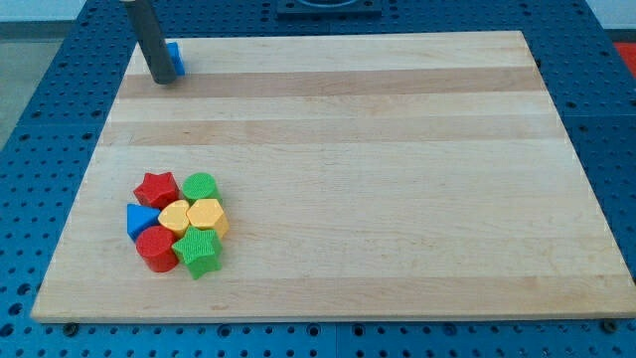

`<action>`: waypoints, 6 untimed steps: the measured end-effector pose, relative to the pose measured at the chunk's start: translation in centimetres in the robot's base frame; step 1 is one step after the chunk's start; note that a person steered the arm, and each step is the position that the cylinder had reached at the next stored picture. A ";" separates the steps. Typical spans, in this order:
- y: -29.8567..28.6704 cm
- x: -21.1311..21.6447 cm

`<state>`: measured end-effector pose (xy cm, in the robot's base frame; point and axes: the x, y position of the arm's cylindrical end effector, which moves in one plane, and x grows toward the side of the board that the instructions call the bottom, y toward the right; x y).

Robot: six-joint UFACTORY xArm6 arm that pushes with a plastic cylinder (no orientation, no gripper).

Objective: Push the blue cube a bit up

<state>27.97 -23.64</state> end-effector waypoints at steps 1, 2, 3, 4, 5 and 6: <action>0.0 -0.2; 0.0 -0.6; 0.0 -1.2; 0.0 -1.4; 0.0 -1.5; 0.0 -0.8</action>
